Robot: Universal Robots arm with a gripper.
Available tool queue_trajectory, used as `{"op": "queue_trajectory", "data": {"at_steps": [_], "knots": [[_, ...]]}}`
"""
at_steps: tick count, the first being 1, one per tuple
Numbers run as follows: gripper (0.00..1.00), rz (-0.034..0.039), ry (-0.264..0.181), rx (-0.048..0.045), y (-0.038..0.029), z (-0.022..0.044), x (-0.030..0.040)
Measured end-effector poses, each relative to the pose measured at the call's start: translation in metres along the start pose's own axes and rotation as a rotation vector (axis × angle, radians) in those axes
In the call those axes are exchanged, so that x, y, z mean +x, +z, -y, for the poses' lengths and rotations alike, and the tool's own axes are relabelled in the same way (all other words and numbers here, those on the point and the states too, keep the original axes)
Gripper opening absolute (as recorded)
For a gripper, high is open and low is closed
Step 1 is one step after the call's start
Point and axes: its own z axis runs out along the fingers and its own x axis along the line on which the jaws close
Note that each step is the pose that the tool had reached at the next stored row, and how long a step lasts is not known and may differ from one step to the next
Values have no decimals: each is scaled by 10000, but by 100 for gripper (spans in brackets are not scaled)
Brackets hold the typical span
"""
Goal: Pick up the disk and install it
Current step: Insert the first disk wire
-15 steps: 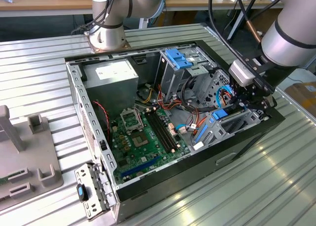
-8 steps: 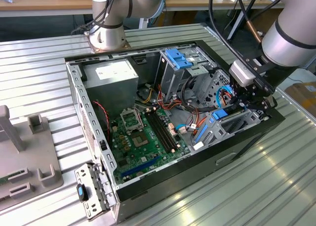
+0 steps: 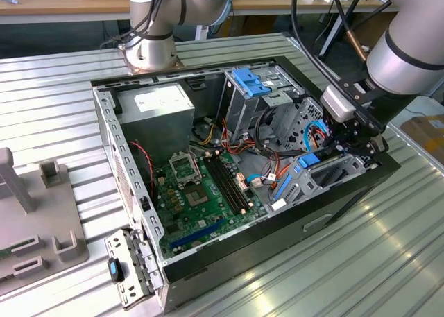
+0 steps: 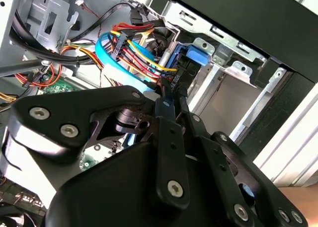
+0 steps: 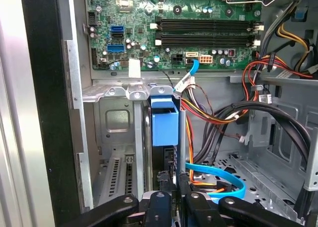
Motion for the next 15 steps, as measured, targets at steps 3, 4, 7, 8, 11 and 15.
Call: {"op": "queue_trajectory", "data": {"at_steps": [3,4,7,8,11,15], "knots": [[17,0,23,3,7,-4,2],[17,3,23,3,1,-3,1],[17,3,23,7,-22,1,-2],[17,2,23,7,-23,2,-3],[17,-1,21,7,-17,-16,-15],[17,-3,22,8,-2,-19,-16]]}}
